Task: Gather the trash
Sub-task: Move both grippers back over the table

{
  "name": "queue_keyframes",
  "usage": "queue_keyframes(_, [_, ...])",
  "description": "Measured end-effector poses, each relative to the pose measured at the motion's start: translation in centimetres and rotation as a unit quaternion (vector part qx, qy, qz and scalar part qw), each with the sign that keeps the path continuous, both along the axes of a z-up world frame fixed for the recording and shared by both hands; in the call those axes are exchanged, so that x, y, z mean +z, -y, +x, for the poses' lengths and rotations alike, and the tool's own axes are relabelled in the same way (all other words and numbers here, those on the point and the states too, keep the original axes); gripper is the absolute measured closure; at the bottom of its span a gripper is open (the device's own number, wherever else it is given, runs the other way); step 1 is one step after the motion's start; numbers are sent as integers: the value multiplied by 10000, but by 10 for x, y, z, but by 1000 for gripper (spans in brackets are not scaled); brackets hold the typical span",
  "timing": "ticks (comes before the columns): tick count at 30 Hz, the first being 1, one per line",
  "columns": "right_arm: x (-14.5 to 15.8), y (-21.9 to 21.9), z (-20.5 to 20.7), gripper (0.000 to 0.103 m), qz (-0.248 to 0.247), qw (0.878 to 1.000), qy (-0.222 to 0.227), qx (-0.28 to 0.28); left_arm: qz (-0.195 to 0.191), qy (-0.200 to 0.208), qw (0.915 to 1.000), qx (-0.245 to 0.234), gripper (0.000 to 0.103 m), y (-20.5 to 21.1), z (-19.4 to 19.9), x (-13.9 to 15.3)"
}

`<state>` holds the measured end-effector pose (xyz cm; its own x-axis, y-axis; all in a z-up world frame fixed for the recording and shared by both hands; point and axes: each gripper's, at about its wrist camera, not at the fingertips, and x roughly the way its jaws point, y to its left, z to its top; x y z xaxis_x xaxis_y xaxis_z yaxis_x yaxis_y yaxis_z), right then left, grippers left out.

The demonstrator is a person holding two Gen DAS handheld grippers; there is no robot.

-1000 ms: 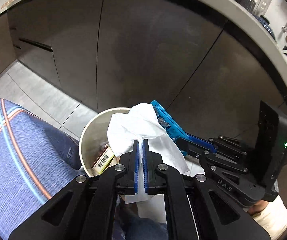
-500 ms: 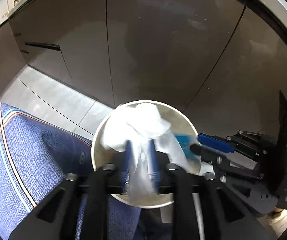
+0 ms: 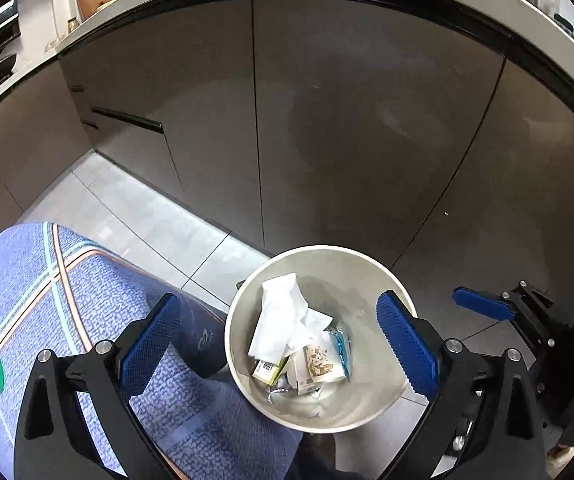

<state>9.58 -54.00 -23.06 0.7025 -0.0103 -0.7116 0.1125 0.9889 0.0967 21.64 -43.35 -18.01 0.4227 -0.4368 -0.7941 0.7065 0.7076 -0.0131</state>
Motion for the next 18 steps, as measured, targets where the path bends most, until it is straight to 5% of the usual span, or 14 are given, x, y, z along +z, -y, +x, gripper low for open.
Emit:
queue_keyframes(4, [9,-3,-9,3,-60,9999,140,40,-13,123,9999,46,8,-8,-6,13])
queue_keyframes(18, [70,-33,-26,3,-189,9986,469,174,-367,489,9977,297,8,-67,-37,73])
